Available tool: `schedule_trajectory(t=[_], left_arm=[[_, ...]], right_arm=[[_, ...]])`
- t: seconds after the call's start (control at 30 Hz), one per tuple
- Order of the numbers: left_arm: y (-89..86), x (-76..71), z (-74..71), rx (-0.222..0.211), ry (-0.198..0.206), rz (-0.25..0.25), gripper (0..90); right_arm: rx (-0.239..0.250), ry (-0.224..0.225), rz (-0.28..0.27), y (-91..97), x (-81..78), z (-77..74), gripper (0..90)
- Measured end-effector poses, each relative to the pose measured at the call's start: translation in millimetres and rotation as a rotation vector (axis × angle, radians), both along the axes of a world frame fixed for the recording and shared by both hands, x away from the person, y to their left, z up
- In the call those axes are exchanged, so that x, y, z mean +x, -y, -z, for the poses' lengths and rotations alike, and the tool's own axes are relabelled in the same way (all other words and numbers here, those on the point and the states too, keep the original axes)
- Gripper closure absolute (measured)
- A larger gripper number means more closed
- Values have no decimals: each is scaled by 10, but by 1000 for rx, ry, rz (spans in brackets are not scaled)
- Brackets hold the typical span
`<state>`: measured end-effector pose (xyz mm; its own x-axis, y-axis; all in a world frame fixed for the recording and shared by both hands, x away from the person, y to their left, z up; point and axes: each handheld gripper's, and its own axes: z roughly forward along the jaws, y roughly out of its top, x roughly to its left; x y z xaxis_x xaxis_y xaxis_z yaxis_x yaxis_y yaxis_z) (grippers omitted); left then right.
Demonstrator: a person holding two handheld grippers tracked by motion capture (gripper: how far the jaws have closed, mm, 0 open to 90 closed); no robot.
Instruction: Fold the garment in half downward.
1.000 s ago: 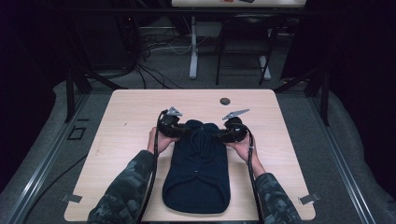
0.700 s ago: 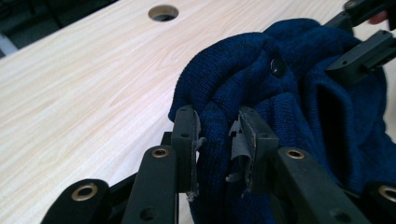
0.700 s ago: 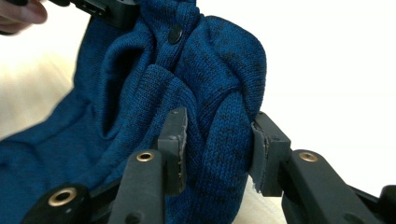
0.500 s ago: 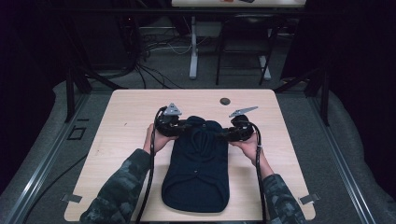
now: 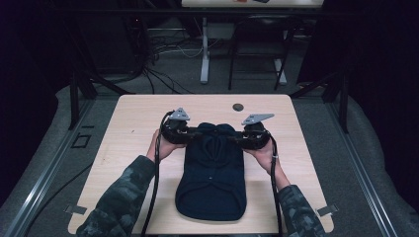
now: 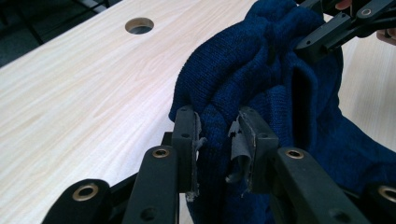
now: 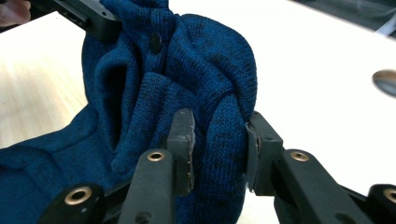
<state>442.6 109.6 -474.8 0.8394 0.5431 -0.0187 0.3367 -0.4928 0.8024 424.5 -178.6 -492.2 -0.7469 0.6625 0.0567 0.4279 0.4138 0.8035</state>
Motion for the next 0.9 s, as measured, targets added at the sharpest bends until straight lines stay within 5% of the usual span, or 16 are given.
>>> schedule_trajectory(t=[0.13, 0.3, 0.4, 0.53, 0.67, 0.77, 0.9], left_arm=[[-3, -34, -28, -15, 35, 6, 720], [-21, -56, -54, -65, 50, 30, 725], [18, -76, -63, -64, 69, 44, 726], [44, -110, -89, -64, 97, 61, 727], [30, -137, -97, -59, 96, 66, 725], [13, -148, -91, -55, 37, 72, 698], [66, -192, 3, 12, -13, 79, 584]], right_arm=[[-8, -1, -17, -3, -12, -20, 640], [154, -154, -104, 141, 58, 3, 518], [203, -179, -119, 188, 81, 0, 522], [151, -137, -97, 162, 56, -30, 556], [93, -63, -75, 122, 7, -82, 686], [34, 24, -65, 54, -66, -145, 719], [-22, 142, -55, -36, -193, -139, 729]])
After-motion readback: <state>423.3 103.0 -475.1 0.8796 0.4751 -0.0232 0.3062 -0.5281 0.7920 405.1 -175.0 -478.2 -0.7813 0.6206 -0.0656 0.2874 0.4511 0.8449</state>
